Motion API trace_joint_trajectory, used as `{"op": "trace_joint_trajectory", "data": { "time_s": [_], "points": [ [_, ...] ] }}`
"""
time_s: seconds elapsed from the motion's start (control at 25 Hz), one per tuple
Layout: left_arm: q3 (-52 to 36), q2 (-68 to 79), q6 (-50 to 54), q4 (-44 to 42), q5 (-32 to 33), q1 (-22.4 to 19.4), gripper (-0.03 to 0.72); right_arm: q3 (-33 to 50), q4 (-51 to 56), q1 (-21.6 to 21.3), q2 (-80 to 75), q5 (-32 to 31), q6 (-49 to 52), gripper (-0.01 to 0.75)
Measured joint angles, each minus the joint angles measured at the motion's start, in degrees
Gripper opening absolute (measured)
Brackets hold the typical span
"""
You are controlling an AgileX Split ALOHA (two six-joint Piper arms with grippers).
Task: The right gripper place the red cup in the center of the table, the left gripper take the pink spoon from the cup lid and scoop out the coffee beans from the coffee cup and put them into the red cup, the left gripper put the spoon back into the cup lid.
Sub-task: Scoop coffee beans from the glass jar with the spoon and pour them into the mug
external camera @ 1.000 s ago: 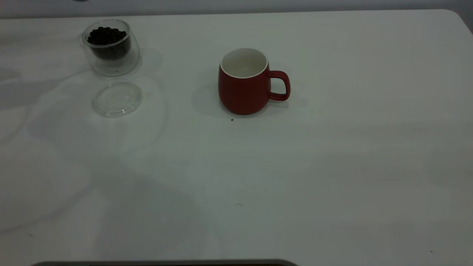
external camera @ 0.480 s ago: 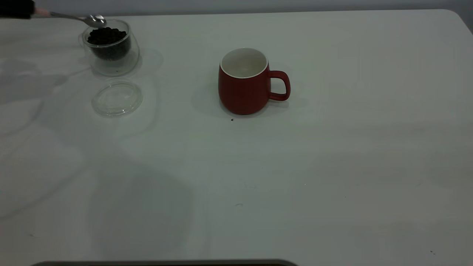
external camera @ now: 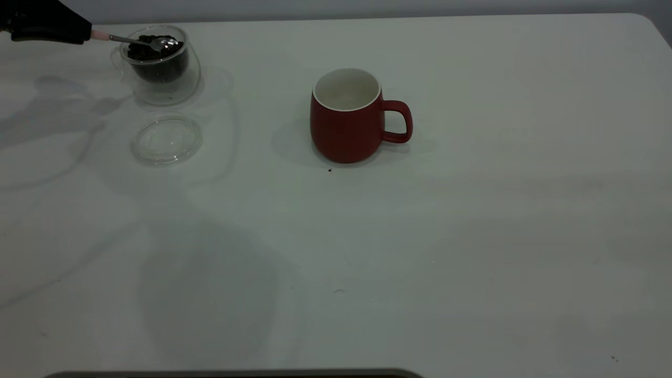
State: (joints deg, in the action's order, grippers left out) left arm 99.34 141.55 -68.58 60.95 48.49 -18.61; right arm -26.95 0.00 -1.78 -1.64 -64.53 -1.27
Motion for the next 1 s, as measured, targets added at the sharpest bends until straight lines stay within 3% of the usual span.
{"op": "trace_joint_trajectory", "data": {
  "time_s": [0.48, 1.0],
  "points": [
    [0.0, 0.3, 10.1, -1.0, 1.9, -0.5, 0.123, 0.0, 0.0, 0.0, 0.0, 0.0, 0.0, 0.588],
    [0.0, 0.8, 20.1, -1.0, 5.0, -4.0, 0.123, 0.0, 0.0, 0.0, 0.0, 0.0, 0.0, 0.588]
  ]
}}
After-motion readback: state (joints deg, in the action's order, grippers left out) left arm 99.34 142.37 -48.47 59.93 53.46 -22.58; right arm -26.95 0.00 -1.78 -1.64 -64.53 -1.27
